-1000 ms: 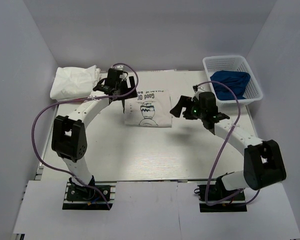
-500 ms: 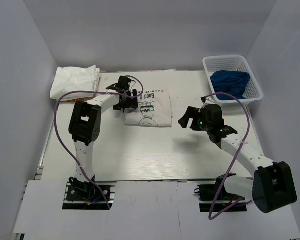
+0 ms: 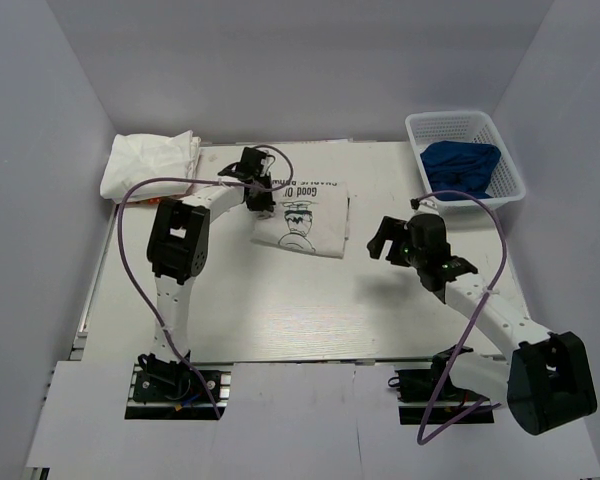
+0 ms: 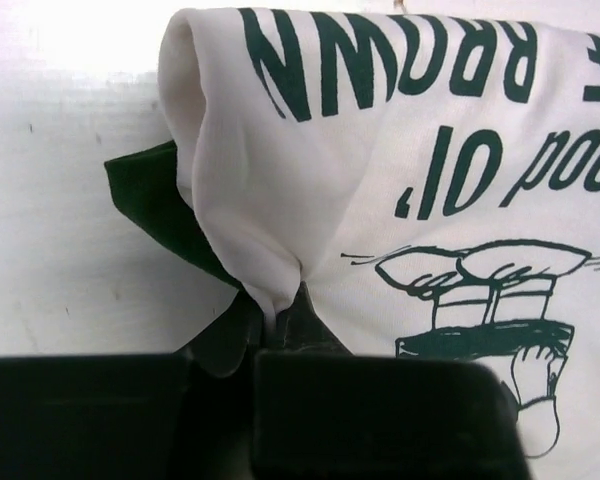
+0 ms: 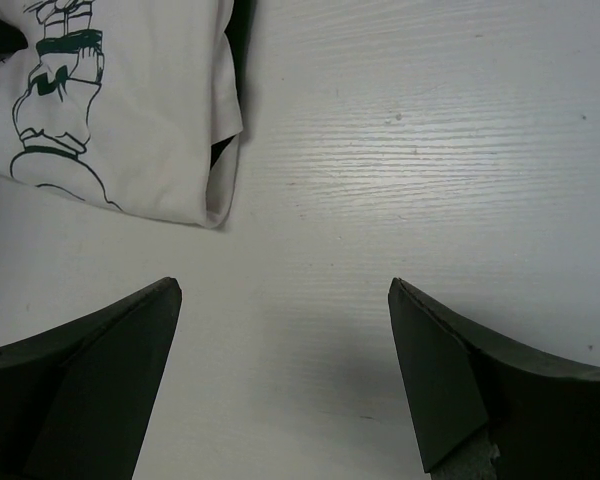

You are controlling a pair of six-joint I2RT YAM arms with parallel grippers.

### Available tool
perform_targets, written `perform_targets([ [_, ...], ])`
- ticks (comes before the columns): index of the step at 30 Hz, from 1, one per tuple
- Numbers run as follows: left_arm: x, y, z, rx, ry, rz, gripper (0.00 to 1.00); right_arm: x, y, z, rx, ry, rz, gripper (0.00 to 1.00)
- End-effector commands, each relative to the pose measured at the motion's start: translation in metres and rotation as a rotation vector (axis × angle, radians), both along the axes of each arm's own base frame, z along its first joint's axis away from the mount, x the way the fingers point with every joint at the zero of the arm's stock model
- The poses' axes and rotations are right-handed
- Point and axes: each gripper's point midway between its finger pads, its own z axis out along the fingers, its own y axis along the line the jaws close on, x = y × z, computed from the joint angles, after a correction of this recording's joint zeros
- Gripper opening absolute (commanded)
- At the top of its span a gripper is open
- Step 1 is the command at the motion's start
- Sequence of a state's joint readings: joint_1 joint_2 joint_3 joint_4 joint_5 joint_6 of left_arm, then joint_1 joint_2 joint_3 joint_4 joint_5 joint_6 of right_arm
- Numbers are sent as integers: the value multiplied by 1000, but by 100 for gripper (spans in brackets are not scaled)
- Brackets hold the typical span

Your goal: Fold and stack the t-shirts

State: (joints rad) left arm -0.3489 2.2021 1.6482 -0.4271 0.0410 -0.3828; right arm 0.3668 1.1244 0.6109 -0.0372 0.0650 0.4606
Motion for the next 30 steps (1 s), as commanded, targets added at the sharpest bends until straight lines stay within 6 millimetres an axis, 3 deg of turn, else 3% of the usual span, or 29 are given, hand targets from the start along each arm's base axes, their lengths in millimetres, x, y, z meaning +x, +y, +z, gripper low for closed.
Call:
perform_targets([
  [1,5,6,-3,85,12,-4,0,2,-13,8,-37,-46,-45,90],
  [4,32,22,44,184,-116,22,0,1,-19,10,-50,-66,-68,90],
  [5,45,36,73,244,-188,32,0,1,-20,11,-52,-73,-73,90],
  [9,55,76,134,436,-324,54,0,2,-22,13,-56,-82,-81,90],
  [10,55,98,148,546,-357,111,0,2,-24,11,-66,-79,-85,90],
  [12,51,115,175,626,-403,145,0,1,-25,9,-72,-75,-89,90],
  [17,46,160,209,835,-478,171,0,7,-25,2,-90,-55,-89,90],
  [22,61,188,242,959,-542,192,0,5,-25,-3,-111,-36,-79,90],
  [23,63,206,253,990,-542,238,0,5,-27,-3,-118,-36,-80,90],
  [27,73,227,278,1015,-564,281,0,8,-29,-5,-143,-25,-89,90],
  [28,74,227,294,1005,-593,300,0,7,-31,-8,-153,-15,-90,90],
  [30,78,231,303,998,-606,310,0,8,-32,-9,-159,-15,-95,90],
])
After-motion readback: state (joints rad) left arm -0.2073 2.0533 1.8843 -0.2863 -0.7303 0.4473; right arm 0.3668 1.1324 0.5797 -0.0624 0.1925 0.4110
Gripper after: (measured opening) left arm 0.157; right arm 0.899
